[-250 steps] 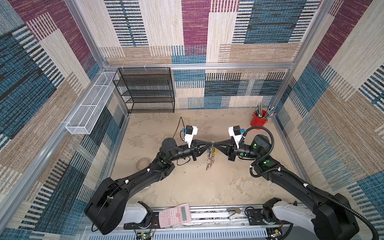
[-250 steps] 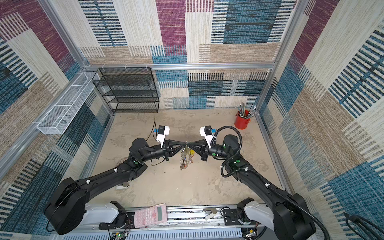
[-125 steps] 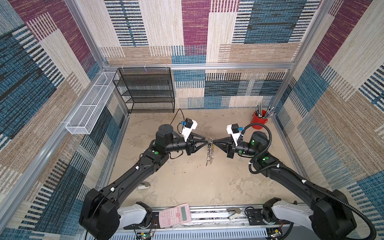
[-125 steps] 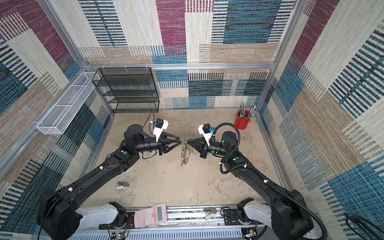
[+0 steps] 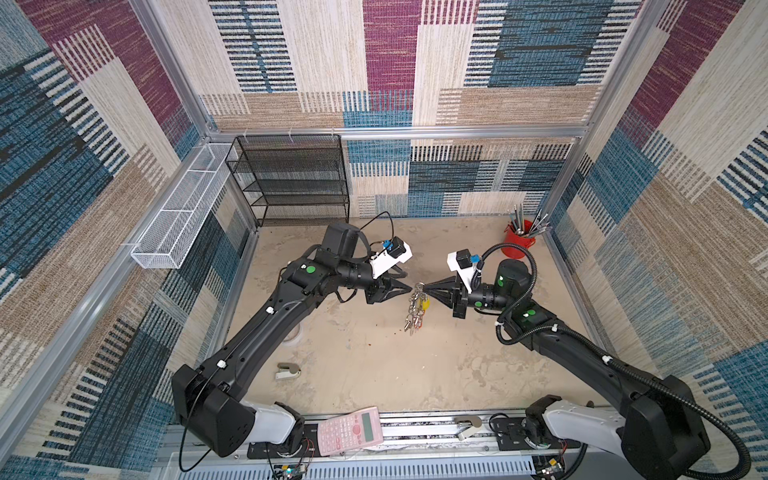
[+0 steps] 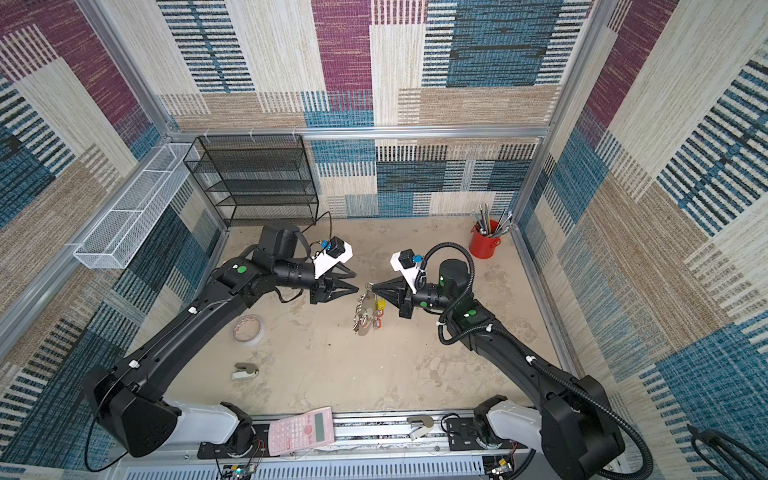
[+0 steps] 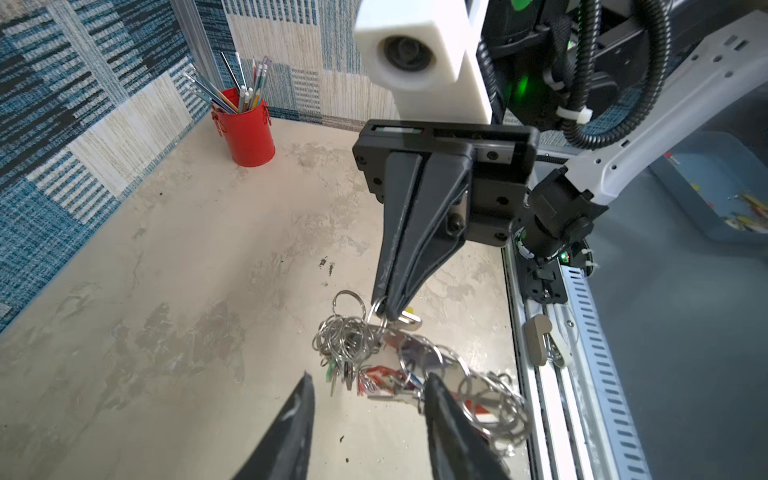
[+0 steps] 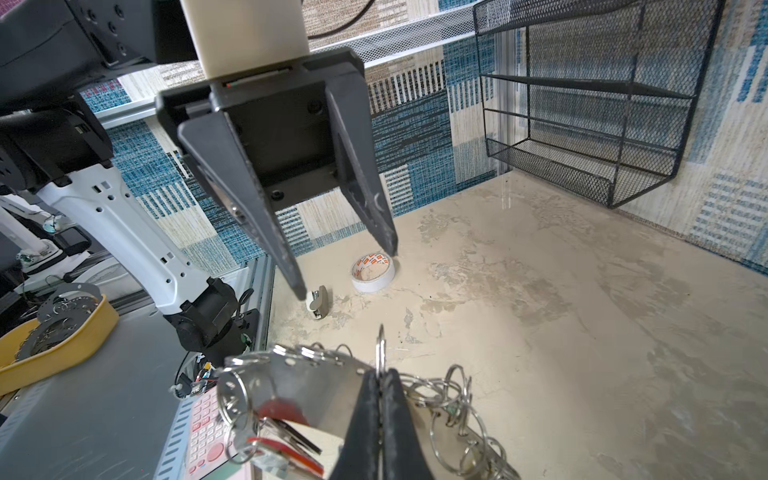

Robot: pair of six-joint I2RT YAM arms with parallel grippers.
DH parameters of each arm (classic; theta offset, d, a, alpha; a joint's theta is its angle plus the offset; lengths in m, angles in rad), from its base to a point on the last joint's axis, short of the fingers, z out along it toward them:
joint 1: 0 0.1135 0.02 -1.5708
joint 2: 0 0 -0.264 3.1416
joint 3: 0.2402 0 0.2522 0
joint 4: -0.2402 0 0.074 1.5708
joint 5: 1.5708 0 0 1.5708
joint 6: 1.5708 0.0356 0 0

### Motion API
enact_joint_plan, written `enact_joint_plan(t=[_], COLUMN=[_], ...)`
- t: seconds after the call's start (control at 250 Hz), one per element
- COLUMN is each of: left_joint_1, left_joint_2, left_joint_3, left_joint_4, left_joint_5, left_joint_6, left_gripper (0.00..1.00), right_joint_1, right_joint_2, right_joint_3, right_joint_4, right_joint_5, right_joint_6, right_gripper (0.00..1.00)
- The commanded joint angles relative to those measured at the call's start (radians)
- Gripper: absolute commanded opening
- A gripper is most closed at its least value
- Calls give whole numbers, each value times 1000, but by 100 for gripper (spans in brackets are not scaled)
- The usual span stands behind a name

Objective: Put the keys on the keyring

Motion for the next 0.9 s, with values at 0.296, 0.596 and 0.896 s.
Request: enact_joint_plan(t=[0.296,0.596,0.896], left_joint_1=[-65,-75,-80], left_joint_2=[135,138,158], left_joint_3=[161,171,194], left_joint_4=[-212,-187,-219], left_joint_5=[-49,-72,-71], left_joint_6=[164,150,139], left_gripper=[30,18,3], right_joint_1=[12,15,17], right_joint_2=[5,4,0], right_joint_3=[10,3,7], right_joint_4=[43,48,48], right_joint_5=[-24,-31,-27], right_joint_6=[-9,-8,-8], right_gripper=[0,0,0])
